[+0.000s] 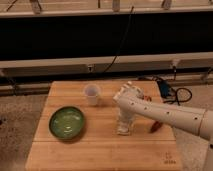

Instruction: Place the white sponge in the ceramic bowl

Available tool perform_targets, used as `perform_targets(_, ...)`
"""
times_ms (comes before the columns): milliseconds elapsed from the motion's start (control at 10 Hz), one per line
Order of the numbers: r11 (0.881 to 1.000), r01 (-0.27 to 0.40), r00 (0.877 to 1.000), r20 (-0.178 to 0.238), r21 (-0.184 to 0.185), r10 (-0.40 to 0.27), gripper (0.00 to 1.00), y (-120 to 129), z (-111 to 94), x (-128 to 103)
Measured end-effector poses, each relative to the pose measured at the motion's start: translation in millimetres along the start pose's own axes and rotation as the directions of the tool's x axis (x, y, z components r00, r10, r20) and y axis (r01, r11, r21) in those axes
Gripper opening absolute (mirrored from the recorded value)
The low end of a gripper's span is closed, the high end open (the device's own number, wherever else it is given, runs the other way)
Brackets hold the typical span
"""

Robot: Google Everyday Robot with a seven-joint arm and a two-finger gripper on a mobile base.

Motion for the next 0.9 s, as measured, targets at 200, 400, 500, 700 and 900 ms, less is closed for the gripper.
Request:
perform_targets(200,1.0,0.011,1.0,-0.017,0.027,-0.01,0.0,-2,-20,0)
perform_targets(400,0.999,0.027,0.999,-0.024,0.044,-0.026,0.0,-5,-31,-3)
perform_targets(500,0.998,0.037,0.999,-0.029,0.051,-0.036,0.0,-8,-38,-5)
perform_targets(700,0.998,0.048,0.998,-0.039,0.029,-0.046,0.0,-23,-41,-8)
perform_targets(900,0.998,0.058,0.997,-0.053,0.022,-0.057,0.0,-39,-54,-11)
